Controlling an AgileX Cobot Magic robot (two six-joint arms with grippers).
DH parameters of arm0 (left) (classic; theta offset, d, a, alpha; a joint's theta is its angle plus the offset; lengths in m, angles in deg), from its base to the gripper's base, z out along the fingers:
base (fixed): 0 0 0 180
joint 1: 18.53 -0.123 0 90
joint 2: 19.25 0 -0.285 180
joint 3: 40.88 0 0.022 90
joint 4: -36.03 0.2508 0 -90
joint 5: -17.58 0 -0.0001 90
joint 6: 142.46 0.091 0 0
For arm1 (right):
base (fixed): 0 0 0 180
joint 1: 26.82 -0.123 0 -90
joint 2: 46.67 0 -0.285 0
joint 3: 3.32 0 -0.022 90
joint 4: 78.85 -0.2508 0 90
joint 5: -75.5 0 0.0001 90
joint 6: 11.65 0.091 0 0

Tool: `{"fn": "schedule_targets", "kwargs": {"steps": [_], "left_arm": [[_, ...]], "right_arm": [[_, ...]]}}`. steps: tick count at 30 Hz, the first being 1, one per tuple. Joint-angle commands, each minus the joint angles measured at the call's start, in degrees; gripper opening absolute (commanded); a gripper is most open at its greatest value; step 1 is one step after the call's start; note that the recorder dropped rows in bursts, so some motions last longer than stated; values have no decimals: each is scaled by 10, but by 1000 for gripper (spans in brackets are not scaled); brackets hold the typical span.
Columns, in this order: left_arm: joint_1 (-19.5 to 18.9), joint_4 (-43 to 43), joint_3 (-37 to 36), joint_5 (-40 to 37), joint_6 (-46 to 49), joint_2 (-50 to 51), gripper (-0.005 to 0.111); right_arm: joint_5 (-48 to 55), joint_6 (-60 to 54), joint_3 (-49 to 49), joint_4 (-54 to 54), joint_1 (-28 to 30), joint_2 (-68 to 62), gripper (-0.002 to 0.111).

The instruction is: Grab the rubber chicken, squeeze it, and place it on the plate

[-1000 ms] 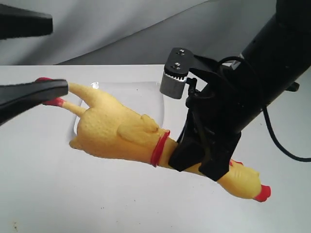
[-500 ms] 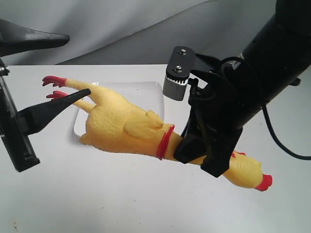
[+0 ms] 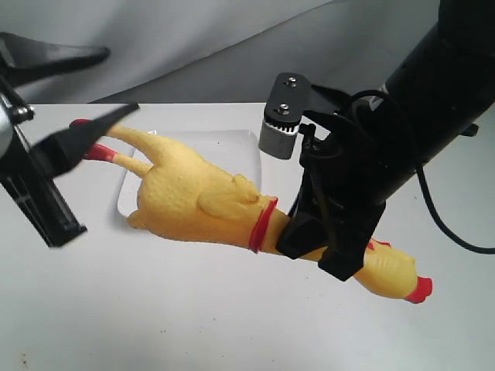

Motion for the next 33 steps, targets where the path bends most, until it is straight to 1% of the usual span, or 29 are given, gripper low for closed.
{"fn": "schedule_targets", "kwargs": {"steps": [1,2,3,4,6,8,9,11,12,14,15,17,18,20,22,25,27,28,33], "left_arm": [[32,-71,-4,-248,296,1,43],[41,-115,-4,-288,370,1,42],[50,-193,-4,-322,493,1,42],[61,-246,-4,-356,568,1,42],[79,-365,-3,-403,678,0,42],[93,-446,10,-421,679,-7,41],[101,-489,28,-422,678,-17,38],[102,-609,72,-433,685,-28,30],[102,-673,103,-446,699,-31,26],[102,-774,165,-483,752,-31,20],[102,-822,193,-509,781,-26,18],[102,-881,231,-546,813,-8,19],[102,-890,241,-554,813,6,22],[102,-872,245,-550,811,35,30],[102,-837,245,-550,795,72,43],[102,-786,245,-553,736,118,64],[102,-776,245,-550,734,136,74],[102,-781,245,-549,729,142,77],[107,-813,245,-516,729,146,77]], "right_arm": [[-13,-1,1,-4,-1,2,0],[-14,-1,1,-4,-1,2,0],[-15,-1,1,-4,-1,2,0],[-15,-1,1,-4,-1,2,0],[-15,-1,1,-4,-1,2,0],[-15,-1,1,-4,-1,2,0],[-15,-1,1,-4,-1,2,0],[-15,-1,1,-8,-1,2,0],[-14,-1,1,-11,-1,2,0],[-12,-1,1,-16,-1,2,0],[-12,-1,1,-20,-1,2,0],[-12,-1,1,-23,-1,2,0],[-12,-1,1,-23,-1,2,0],[-12,-1,1,-24,-1,2,0],[-9,-1,1,-26,-1,2,0],[-7,-1,1,-26,-1,2,0],[-7,-1,1,-26,-1,2,0],[-7,-1,1,-26,-1,2,0],[-7,-1,1,-26,-1,2,0]]}}
